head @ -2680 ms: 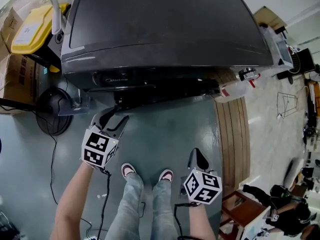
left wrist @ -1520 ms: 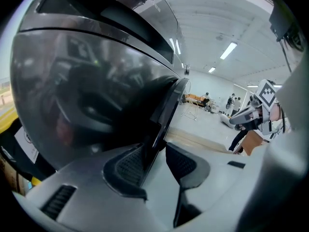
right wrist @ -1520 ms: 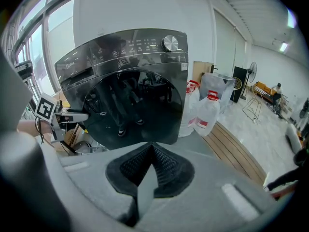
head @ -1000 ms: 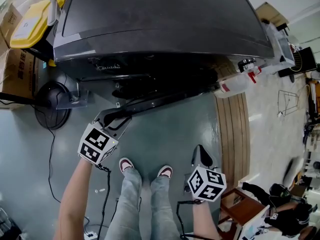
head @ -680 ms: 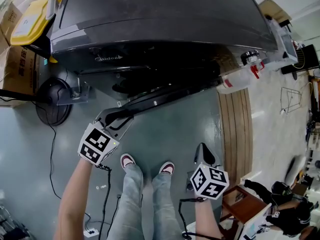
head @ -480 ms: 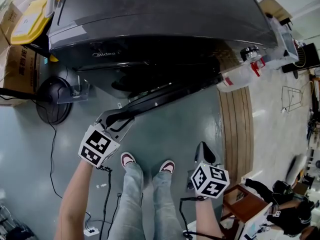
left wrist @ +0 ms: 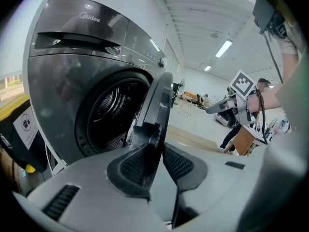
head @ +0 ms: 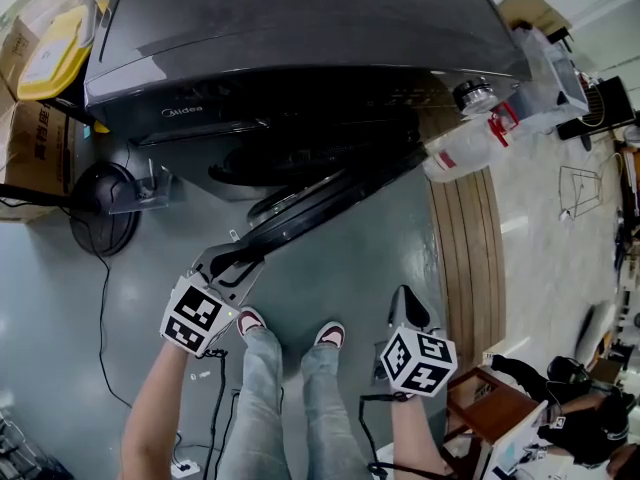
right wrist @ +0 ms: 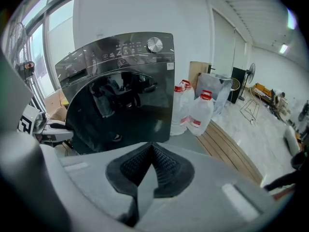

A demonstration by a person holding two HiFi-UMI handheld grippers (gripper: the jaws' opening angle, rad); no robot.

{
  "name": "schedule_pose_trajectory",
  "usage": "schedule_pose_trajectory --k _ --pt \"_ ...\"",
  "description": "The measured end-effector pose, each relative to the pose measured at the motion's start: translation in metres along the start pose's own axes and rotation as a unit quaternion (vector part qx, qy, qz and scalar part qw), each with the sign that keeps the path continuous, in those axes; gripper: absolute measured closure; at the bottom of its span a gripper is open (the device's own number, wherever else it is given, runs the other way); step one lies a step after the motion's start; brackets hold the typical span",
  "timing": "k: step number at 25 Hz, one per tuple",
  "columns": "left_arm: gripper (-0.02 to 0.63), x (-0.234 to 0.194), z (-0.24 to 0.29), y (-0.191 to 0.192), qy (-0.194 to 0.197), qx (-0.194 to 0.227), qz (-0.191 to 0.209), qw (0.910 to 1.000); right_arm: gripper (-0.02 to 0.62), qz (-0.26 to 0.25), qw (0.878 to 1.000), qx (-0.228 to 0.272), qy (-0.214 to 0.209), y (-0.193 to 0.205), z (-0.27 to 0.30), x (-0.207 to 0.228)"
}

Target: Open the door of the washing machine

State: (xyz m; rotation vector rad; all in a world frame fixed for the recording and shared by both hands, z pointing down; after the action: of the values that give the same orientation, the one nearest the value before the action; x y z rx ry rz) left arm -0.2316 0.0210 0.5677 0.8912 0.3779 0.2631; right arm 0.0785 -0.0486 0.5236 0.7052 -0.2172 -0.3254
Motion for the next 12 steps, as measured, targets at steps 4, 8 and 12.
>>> schedule_pose_trajectory --k 4,8,12 --pt "0.514 0.014 0.001 0.004 -0.003 -0.001 -0.006 1.0 0.591 -0.003 1.0 0.002 0.003 0.002 -0.002 0.011" --pt "0.514 0.025 0.001 0.007 -0.014 0.002 -0.016 0.9998 0.591 -0.01 1.0 0.004 0.006 0.006 -0.005 0.023" --pt "0.514 0.039 0.001 0.01 -0.026 -0.001 -0.026 0.9993 0.591 -0.014 1.0 0.003 0.006 0.013 -0.012 0.036"
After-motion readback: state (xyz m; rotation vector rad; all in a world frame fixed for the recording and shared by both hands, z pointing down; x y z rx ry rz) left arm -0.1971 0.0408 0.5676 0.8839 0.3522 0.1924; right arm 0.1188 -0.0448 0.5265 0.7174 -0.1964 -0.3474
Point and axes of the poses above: the fingertips, and each gripper's own axes: z forward along the fingers, x to its right, y out of its underside, the point moved 8 cm from there along -z, backward along the fingers, and after that the axes turned 2 degrees about x, right-handed, at the moved point
